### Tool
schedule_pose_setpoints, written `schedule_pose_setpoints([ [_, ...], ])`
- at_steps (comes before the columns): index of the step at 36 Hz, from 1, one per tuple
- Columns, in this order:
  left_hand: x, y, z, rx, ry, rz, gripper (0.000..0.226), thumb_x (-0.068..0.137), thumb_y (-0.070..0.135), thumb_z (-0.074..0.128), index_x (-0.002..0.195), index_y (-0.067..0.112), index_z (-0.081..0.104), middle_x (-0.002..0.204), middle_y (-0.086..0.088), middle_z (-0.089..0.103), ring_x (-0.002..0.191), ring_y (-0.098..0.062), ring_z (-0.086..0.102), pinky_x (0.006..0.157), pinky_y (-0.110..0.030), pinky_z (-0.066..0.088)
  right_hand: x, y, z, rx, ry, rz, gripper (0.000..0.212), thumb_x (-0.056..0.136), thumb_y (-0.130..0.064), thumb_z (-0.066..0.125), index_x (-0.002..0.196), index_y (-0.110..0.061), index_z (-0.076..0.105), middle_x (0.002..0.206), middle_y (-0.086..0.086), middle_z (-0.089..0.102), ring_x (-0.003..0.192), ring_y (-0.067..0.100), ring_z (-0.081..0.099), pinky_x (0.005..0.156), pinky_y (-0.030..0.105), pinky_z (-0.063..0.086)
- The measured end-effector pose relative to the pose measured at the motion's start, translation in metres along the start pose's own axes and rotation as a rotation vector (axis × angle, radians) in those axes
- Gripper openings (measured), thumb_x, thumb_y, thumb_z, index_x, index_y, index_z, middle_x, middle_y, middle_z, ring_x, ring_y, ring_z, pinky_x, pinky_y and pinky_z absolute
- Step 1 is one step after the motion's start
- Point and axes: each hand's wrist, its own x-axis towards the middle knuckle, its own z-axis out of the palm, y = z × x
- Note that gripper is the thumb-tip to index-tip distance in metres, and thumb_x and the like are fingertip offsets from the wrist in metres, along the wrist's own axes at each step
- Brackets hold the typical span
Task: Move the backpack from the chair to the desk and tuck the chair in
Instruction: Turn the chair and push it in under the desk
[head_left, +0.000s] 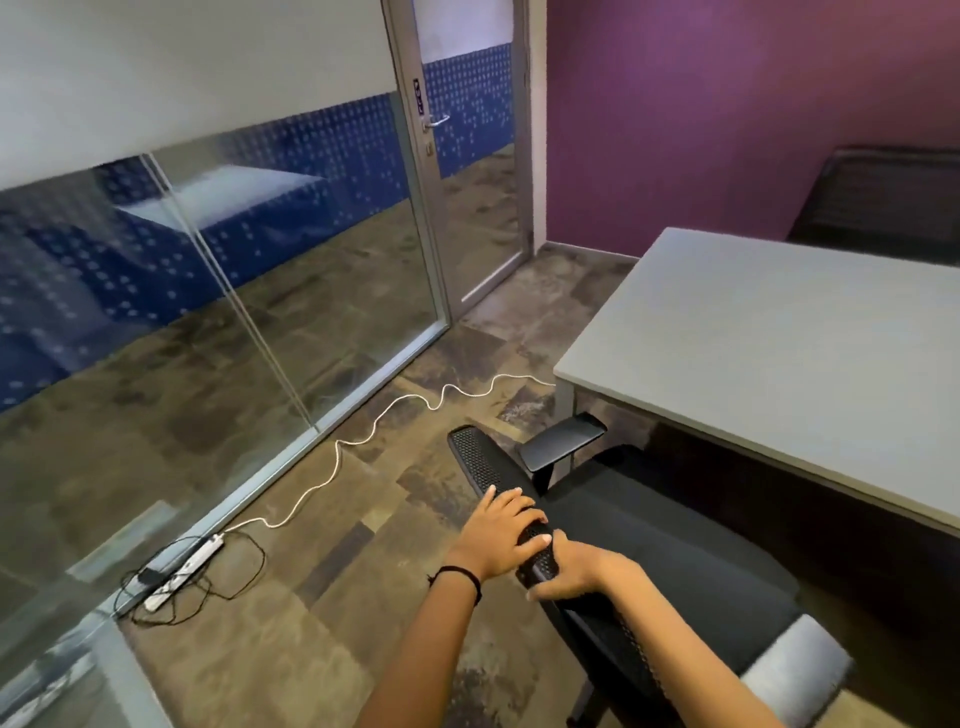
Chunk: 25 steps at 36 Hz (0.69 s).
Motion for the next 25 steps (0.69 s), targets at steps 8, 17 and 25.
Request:
schedule_pose_setpoints([
  [8, 0.044, -0.036, -0.023, 0.079, -0.123, 0.181, 0.043, 0.096, 0.046, 0.041, 0.118, 0.017, 0.063, 0.122, -0.007, 0.064, 0.12, -0.025, 0.049, 0.116, -0.046, 0.017, 0.018, -0.036, -0.044, -0.133, -0.266, 0.207, 0.098, 0.067, -0.067, 0.067, 0.14, -0.01, 0.035, 0.144, 0.009, 0.042, 0.125, 0.029, 0.048, 0.102, 0.041, 0.043],
  [17, 0.095, -0.045, -0.032, 0.171, -0.38, 0.249, 0.055, 0.093, 0.06, 0.036, 0.117, 0.022, 0.067, 0.118, -0.008, 0.069, 0.106, -0.029, 0.061, 0.083, -0.035, 0.042, 0.017, -0.012, -0.033, 0.414, -0.317, 0.227, 0.12, 0.058, -0.073, 0.068, 0.148, -0.028, 0.003, 0.157, 0.006, 0.015, 0.139, 0.031, 0.027, 0.106, 0.047, 0.035],
  [25, 0.133, -0.064, -0.036, 0.013, -0.613, 0.283, 0.047, 0.091, 0.057, 0.045, 0.118, 0.025, 0.067, 0.128, 0.001, 0.064, 0.113, -0.022, 0.059, 0.097, -0.036, 0.044, -0.001, 0.004, 0.003, 0.633, -0.006, 0.23, 0.105, 0.064, -0.087, 0.044, 0.147, -0.029, 0.017, 0.155, -0.001, 0.024, 0.138, 0.021, 0.03, 0.113, 0.039, 0.025],
])
